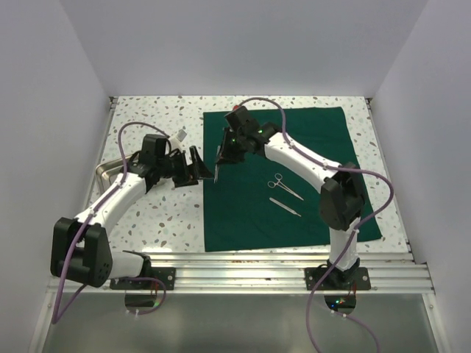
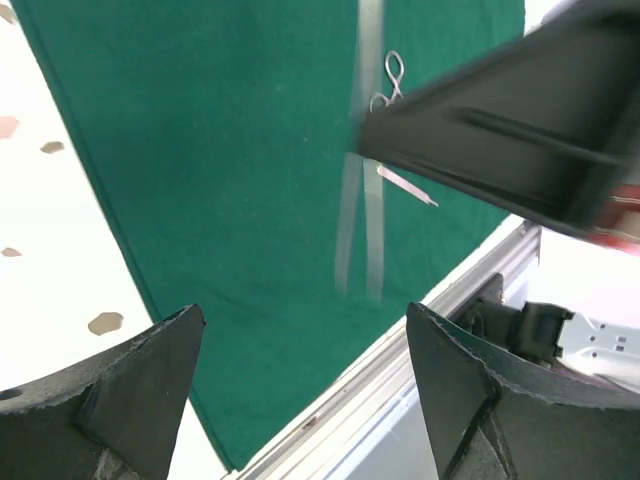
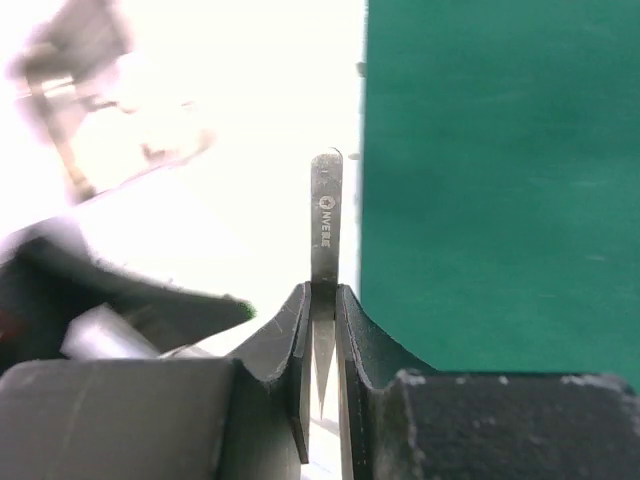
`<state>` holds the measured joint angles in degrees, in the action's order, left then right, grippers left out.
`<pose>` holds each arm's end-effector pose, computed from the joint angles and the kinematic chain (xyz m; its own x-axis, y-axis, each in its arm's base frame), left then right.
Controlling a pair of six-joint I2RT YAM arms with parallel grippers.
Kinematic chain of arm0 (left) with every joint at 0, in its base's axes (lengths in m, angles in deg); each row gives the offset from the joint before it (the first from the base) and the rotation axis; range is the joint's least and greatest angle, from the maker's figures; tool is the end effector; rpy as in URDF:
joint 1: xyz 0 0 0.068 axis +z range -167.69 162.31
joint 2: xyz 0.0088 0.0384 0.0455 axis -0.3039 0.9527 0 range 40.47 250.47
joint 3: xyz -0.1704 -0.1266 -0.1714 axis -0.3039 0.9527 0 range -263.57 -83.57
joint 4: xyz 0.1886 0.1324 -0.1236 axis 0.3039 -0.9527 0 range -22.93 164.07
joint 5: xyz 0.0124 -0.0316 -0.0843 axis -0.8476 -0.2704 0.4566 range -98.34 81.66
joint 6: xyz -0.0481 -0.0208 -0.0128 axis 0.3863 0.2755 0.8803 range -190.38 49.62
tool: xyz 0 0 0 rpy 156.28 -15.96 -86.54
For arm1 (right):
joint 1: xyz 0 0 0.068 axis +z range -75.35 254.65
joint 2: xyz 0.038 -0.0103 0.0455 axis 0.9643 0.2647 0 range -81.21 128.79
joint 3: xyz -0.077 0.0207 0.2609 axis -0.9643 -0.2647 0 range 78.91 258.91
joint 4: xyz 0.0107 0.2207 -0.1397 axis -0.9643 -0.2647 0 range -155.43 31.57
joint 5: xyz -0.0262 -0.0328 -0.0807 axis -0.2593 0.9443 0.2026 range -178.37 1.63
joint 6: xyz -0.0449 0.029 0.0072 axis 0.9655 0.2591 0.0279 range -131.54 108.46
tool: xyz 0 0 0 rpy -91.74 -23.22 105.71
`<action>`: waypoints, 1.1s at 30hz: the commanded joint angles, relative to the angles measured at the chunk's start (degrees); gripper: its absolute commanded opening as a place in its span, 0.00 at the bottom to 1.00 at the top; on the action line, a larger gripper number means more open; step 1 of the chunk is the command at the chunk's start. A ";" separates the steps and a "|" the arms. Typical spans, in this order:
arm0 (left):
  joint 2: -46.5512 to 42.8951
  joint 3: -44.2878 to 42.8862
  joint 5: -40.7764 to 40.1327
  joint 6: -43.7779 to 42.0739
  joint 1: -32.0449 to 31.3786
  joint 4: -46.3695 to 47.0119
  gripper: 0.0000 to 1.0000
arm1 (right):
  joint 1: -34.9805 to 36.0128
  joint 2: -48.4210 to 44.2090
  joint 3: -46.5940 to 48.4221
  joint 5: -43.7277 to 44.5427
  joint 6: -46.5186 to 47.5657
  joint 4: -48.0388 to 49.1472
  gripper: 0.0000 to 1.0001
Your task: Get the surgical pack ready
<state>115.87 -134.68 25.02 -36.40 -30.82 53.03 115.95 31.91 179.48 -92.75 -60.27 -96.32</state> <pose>0.2627 -0.0814 0.2491 -0.8908 -0.2715 -0.3645 0.0825 0.6920 -0.7172 0.3330 0.2961 0.2772 -0.9041 0.2032 -0.3758 -0.0229 0.8554 0.5175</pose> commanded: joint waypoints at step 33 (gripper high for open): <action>2.56 2.16 8.21 10.15 0.47 13.48 0.34 | 3.53 -7.92 -5.65 -12.23 -0.49 8.44 0.00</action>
<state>117.66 -131.16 32.39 -26.67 -30.82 62.91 118.26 27.04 173.97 -102.45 -60.31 -89.70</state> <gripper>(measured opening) 0.380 0.127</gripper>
